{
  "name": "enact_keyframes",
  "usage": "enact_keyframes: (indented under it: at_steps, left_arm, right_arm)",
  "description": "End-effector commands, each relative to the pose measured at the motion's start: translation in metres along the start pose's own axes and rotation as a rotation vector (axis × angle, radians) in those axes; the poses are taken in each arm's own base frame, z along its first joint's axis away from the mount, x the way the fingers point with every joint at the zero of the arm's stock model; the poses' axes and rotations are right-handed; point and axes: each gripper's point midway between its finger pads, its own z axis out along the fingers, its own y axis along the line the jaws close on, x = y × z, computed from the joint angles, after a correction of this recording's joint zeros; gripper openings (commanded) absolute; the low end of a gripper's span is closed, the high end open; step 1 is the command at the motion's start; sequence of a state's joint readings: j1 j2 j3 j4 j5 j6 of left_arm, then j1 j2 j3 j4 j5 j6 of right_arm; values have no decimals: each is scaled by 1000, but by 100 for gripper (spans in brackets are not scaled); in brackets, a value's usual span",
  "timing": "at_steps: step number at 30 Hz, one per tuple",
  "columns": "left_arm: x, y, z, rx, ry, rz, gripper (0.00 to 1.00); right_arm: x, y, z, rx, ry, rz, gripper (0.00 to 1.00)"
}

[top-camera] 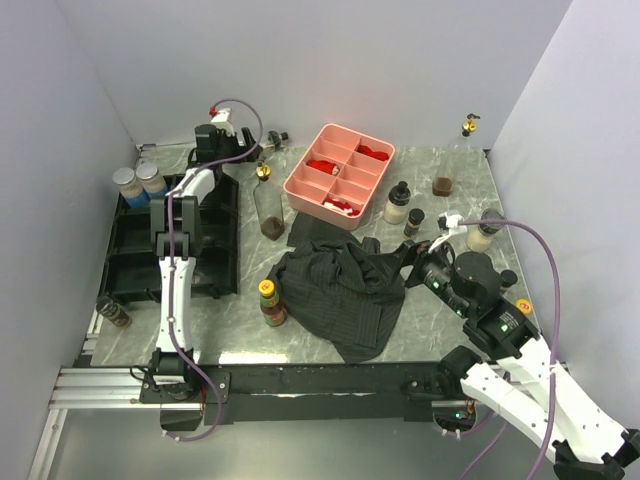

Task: Organize the condiment bottles
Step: Pick up the bottle from the corner of the board.

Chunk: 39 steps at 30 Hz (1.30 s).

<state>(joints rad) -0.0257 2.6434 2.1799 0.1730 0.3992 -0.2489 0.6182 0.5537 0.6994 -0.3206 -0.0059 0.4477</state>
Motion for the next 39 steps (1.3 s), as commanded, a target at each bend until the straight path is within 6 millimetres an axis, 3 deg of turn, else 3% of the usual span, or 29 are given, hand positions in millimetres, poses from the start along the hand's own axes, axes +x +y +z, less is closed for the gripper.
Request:
enact_keyframes:
  at_steps: [1, 12, 18, 19, 31, 39]
  left_arm:
    - [-47, -27, 5, 141, -134, 76, 99]
    - [-57, -18, 13, 105, -214, 32, 96]
    - [-54, -21, 16, 95, -195, 6, 98]
    - [-46, -21, 16, 90, -178, 1, 97]
    - [-26, -48, -1, 100, -65, -13, 83]
    - [-25, -63, -20, 126, -60, -2, 78]
  right_arm:
    - [-26, 10, 1, -14, -57, -4, 98]
    - [-30, 12, 10, -11, -57, -15, 98]
    - [-35, 15, 12, -16, -59, -23, 98]
    - [-35, 15, 11, -19, -63, -21, 98]
    - [-37, 18, -7, -38, -94, 15, 97]
    - [-39, 18, -23, -51, -123, 24, 97]
